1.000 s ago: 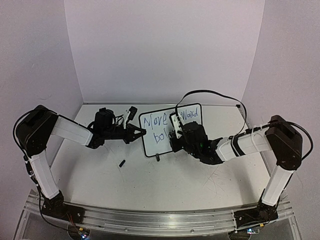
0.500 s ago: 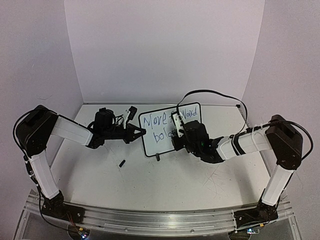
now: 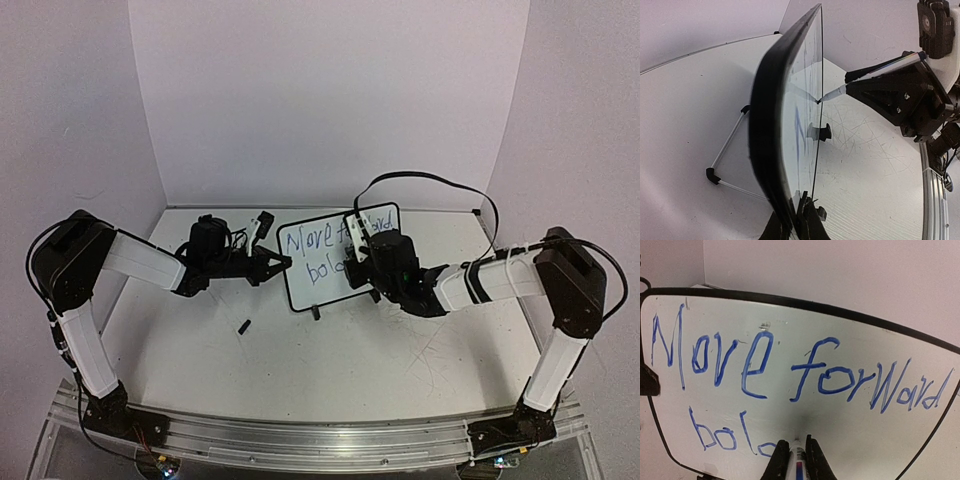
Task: Write a sentence on the whiteboard
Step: Write on the whiteboard with the whiteboard marker without the cap.
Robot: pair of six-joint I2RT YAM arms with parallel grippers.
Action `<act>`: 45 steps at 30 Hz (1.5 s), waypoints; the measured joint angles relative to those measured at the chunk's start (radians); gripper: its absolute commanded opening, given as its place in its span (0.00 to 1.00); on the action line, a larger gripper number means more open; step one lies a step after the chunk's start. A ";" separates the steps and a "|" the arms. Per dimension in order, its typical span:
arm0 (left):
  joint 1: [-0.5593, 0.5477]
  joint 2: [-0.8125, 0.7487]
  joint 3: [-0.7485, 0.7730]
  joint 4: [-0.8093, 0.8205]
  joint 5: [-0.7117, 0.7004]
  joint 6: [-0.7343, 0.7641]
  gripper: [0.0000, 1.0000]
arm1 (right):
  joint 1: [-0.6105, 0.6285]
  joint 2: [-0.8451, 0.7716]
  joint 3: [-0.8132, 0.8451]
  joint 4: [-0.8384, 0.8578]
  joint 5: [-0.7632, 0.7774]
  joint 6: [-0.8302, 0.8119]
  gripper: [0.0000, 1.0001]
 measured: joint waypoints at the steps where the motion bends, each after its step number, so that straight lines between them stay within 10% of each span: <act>1: 0.000 0.000 0.000 0.000 -0.001 0.000 0.00 | -0.002 0.000 0.005 0.001 0.001 -0.002 0.00; 45: 0.000 0.000 0.007 -0.015 0.000 0.002 0.00 | -0.013 -0.011 0.005 0.022 -0.017 0.024 0.00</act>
